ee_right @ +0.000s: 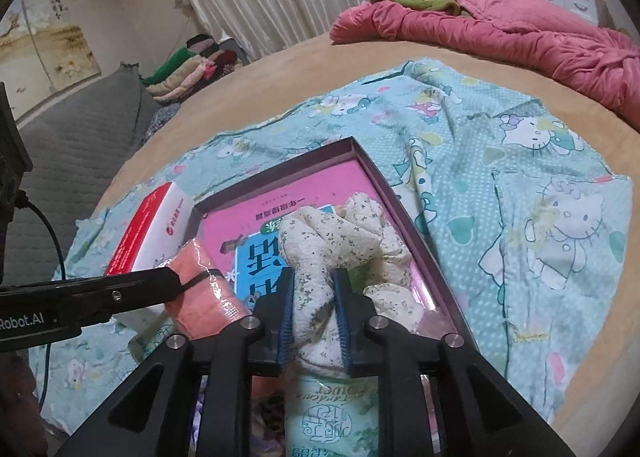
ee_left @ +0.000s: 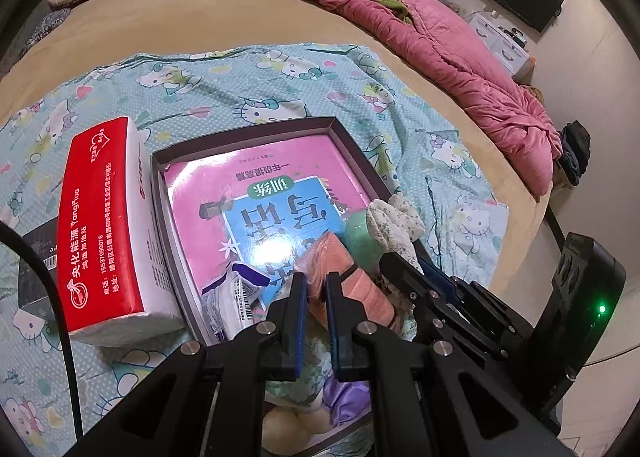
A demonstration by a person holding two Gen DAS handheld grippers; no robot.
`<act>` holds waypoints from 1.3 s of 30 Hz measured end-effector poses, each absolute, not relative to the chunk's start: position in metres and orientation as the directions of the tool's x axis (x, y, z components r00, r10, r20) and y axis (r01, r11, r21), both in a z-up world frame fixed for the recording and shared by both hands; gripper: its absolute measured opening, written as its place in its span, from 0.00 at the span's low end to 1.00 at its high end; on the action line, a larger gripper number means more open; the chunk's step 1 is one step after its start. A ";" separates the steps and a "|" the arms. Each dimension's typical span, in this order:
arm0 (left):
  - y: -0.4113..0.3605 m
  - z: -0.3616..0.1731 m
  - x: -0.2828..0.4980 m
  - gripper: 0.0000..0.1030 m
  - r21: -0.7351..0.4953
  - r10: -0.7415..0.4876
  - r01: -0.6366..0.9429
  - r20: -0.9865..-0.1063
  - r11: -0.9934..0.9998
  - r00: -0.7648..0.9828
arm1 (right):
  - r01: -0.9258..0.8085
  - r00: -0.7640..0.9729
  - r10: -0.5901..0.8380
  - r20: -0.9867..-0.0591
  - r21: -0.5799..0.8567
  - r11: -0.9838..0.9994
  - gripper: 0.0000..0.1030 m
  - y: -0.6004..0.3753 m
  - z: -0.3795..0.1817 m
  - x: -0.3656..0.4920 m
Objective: Organize soft objects
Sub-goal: 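Carry the pink bundle with the left tool while the right tool carries the scrunchie over the tray, then lower the scrunchie into the tray with the right tool while the left tool releases the pink bundle there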
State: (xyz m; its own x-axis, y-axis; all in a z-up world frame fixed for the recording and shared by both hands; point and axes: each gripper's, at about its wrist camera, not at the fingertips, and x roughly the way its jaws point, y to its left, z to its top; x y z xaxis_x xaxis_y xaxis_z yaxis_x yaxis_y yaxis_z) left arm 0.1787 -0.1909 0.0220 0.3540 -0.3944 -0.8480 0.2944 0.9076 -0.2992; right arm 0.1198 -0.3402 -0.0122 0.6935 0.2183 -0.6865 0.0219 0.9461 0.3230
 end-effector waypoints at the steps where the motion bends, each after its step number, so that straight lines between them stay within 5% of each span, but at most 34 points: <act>1: -0.191 0.022 0.179 0.09 -0.298 -0.394 0.295 -0.848 0.908 0.355 | 0.021 0.694 0.218 -0.686 0.322 0.947 0.22 -0.340 -0.012 0.120; 14: -0.189 0.020 0.180 0.09 -0.303 -0.397 0.291 -0.846 0.907 0.357 | 0.008 0.712 0.239 -0.660 0.348 0.938 0.33 -0.343 -0.007 0.115; 24: -0.186 0.017 0.182 0.10 -0.323 -0.412 0.282 -0.835 0.904 0.365 | 0.047 0.765 0.228 -0.602 0.406 0.913 0.50 -0.362 0.004 0.101; 39: -0.183 0.011 0.182 0.34 -0.330 -0.410 0.264 -0.838 0.906 0.361 | 0.066 0.773 0.224 -0.594 0.426 0.902 0.52 -0.371 0.004 0.098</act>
State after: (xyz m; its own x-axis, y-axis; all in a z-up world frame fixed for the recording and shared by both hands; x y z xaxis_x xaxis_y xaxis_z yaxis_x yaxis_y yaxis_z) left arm 0.1821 -0.1828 0.0112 0.3612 -0.4099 -0.8376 0.2642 0.9064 -0.3296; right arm 0.0979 -0.3709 0.0043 0.7726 0.2240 -0.5941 0.0662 0.9021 0.4264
